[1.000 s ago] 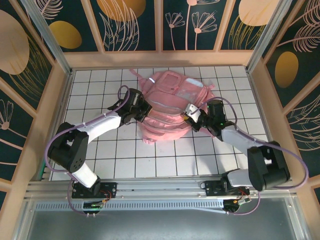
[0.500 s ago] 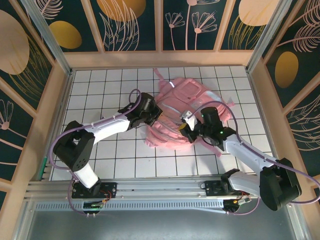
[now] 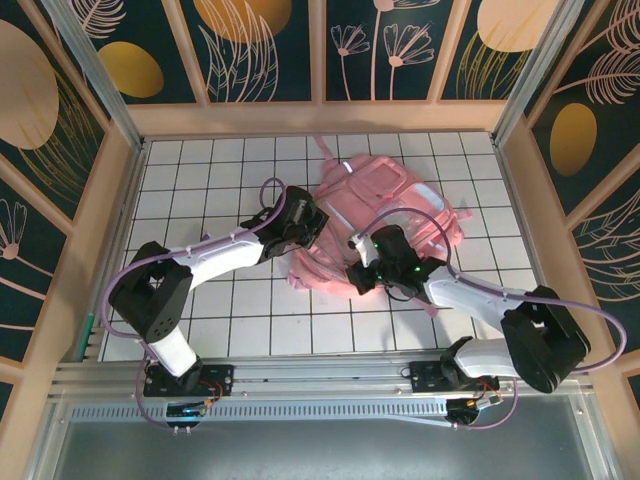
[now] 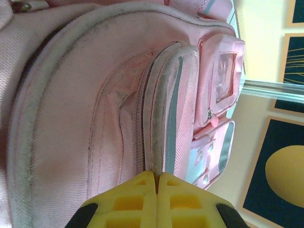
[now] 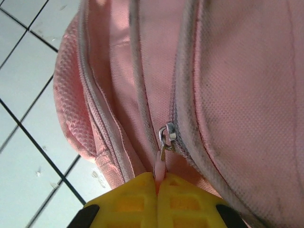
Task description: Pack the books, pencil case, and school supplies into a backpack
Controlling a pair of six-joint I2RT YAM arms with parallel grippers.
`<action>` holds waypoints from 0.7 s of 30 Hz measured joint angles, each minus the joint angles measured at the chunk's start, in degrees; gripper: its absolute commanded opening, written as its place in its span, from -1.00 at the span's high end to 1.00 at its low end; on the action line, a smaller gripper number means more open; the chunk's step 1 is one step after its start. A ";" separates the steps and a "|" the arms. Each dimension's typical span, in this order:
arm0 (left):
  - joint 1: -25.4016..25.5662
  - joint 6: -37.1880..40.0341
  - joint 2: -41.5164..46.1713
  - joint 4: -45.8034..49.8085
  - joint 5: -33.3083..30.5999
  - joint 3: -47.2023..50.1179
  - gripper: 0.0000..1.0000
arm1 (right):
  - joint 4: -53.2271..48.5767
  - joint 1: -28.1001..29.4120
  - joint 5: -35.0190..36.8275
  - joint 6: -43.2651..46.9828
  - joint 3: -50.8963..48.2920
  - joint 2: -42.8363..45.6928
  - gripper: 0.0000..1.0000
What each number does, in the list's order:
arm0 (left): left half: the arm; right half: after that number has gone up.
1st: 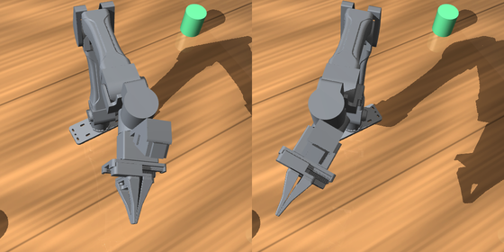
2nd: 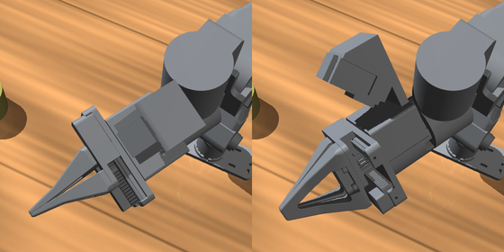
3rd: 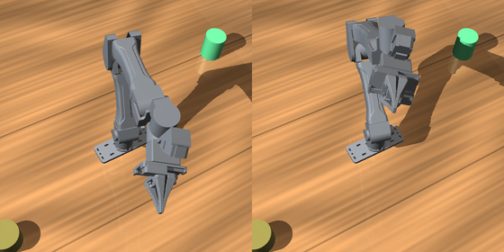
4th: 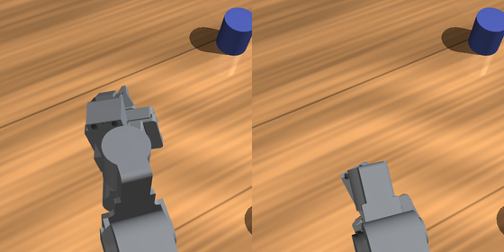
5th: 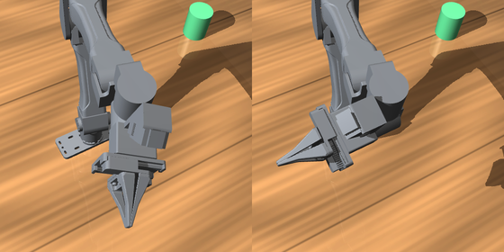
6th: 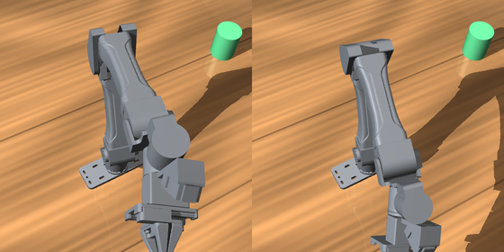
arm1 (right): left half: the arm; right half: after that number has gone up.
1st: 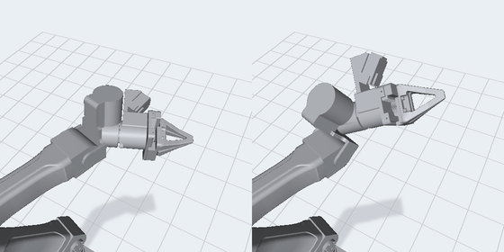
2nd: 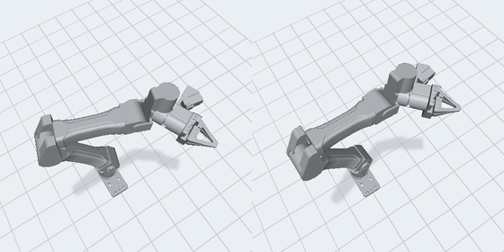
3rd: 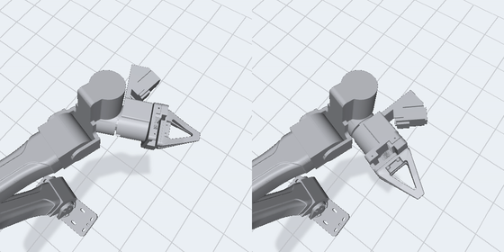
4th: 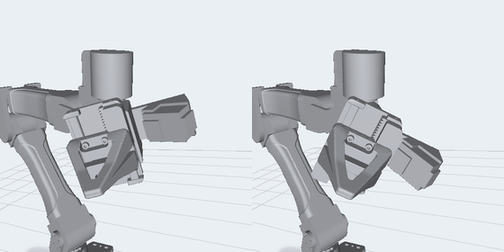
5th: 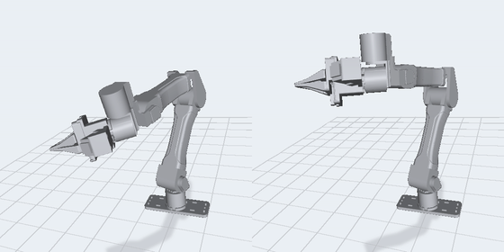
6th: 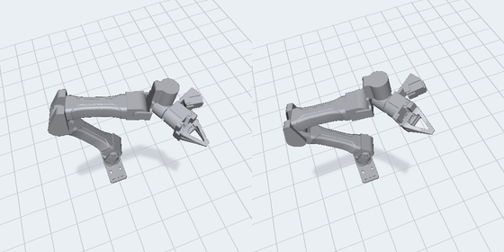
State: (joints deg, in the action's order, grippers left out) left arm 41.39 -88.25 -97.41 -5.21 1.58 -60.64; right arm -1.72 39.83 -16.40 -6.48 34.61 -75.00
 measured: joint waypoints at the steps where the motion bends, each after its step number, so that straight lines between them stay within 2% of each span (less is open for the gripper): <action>1: 0.04 -0.02 0.00 -0.55 0.00 0.20 1.00 | 0.00 0.39 0.04 -2.71 0.66 -1.18 1.00; 6: 0.07 -0.02 0.04 -1.90 -0.02 0.68 1.00 | 1.25 3.17 0.37 -16.06 3.50 -5.92 1.00; 11: 0.07 -0.02 0.66 -3.41 -0.04 1.64 1.00 | 5.09 5.22 0.28 -26.51 3.48 -5.92 1.00; 13: 0.07 -0.09 0.76 -4.90 -0.02 2.05 1.00 | 6.23 5.38 -0.04 -29.33 3.48 -5.46 0.70; 15: 0.07 -0.13 0.81 -5.92 0.26 2.38 1.00 | 6.71 5.40 -0.55 -30.16 3.48 -4.83 0.54; 18: 0.20 0.46 0.94 -5.79 2.54 2.93 0.73 | 8.22 4.98 -0.39 -28.06 4.55 -3.48 0.40; 21: 0.15 2.91 1.62 -3.91 6.03 3.76 0.64 | 9.38 3.21 -1.92 -21.66 6.25 -1.20 0.33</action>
State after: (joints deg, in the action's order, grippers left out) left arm 41.54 -85.34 -95.79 -9.13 7.62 -56.88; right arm 7.66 43.05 -18.33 -28.14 40.86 -76.20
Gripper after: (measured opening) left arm 0.165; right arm 0.318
